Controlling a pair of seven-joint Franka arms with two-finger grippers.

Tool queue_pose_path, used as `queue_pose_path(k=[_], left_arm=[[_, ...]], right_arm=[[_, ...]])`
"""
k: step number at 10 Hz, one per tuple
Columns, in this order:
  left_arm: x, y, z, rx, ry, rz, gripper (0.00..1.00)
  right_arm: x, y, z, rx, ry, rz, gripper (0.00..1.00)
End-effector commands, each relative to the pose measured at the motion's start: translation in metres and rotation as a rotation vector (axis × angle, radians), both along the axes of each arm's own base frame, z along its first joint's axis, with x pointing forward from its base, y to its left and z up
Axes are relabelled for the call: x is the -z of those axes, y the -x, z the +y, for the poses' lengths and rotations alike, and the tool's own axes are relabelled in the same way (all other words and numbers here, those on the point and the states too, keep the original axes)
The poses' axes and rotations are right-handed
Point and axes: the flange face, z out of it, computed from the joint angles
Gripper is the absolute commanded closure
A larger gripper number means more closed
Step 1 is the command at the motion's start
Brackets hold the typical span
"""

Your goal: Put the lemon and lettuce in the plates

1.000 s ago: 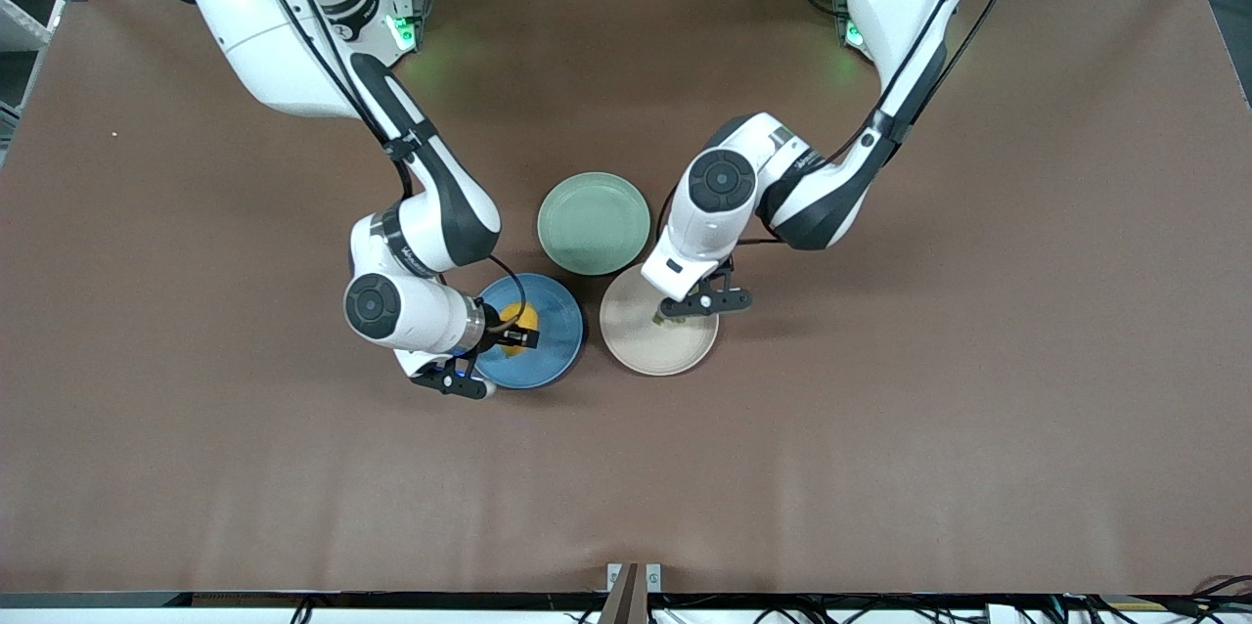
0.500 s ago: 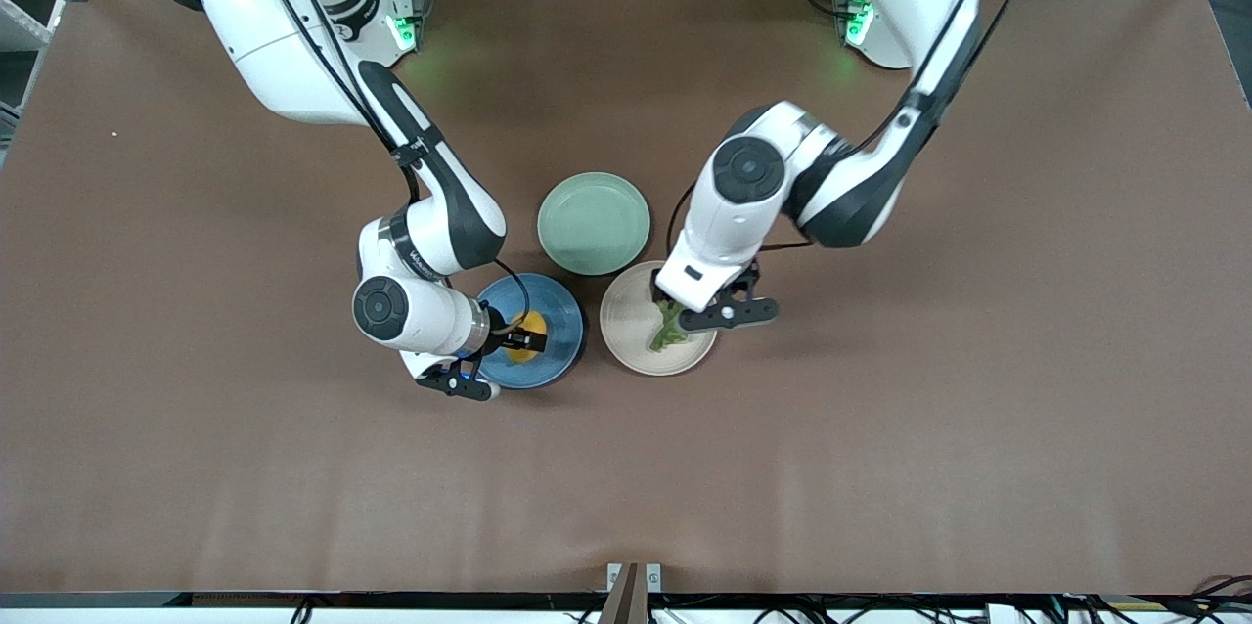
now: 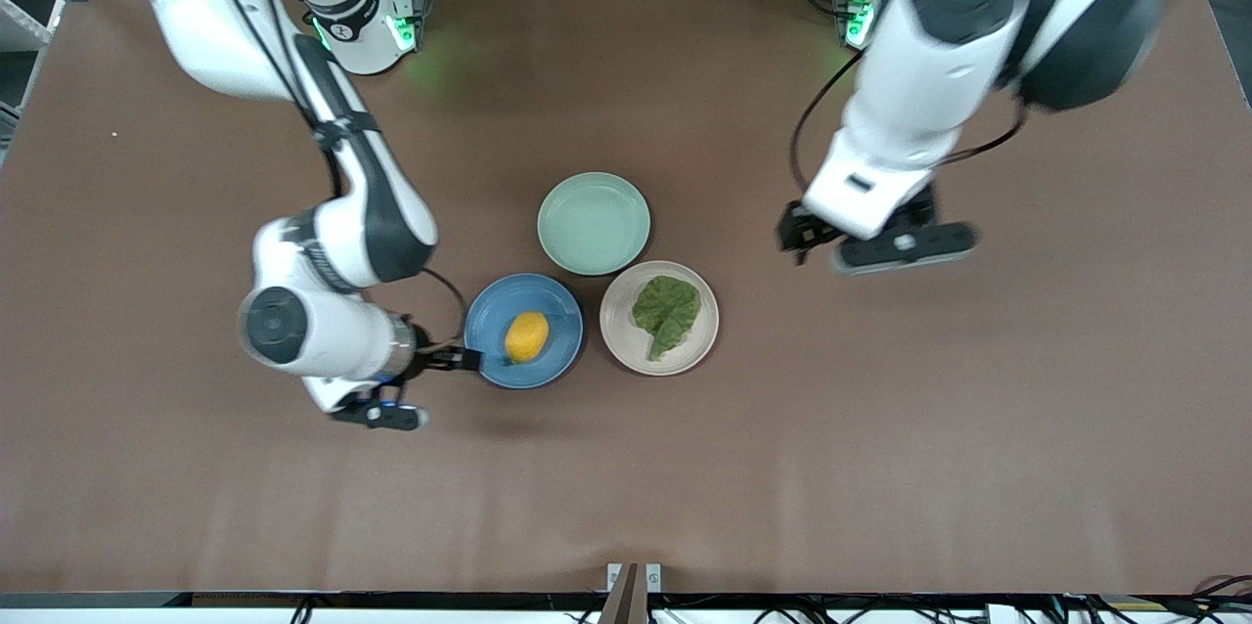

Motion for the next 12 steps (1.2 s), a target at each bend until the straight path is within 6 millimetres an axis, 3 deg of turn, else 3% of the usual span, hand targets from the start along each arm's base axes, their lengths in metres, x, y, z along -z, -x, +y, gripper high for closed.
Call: queue_pose_path(k=[1,2,4,5,7,9,12], left_arm=[[-0.031,0.011,0.053,0.0,-0.006,0.028,0.0],[-0.038,0.008,0.08,0.018,0.012,0.049,0.0],[-0.062,0.02,0.103,0.078,-0.011,0.042,0.0],[-0.069,0.023,0.116,0.077,-0.019,0.051,0.0],[-0.076,0.029,0.139,0.142,-0.039,0.078,0.0],[-0.077,0.028,0.155,0.118,-0.041,0.085,0.0],[-0.072,0.03,0.158,0.116,-0.052,0.096,0.0]], right_arm=[[-0.085,0.001,-0.095,-0.032,0.006,-0.006,0.0],[-0.112,0.012,-0.123,-0.063,0.023,0.023,0.0],[-0.193,0.042,-0.175,-0.143,0.106,-0.016,0.0],[-0.223,0.061,-0.183,-0.176,0.094,-0.011,0.0],[-0.256,0.091,-0.19,-0.166,0.103,0.039,0.0],[-0.3,0.115,-0.205,-0.143,0.104,-0.025,0.0],[-0.29,0.113,-0.203,-0.142,0.092,-0.01,0.0]])
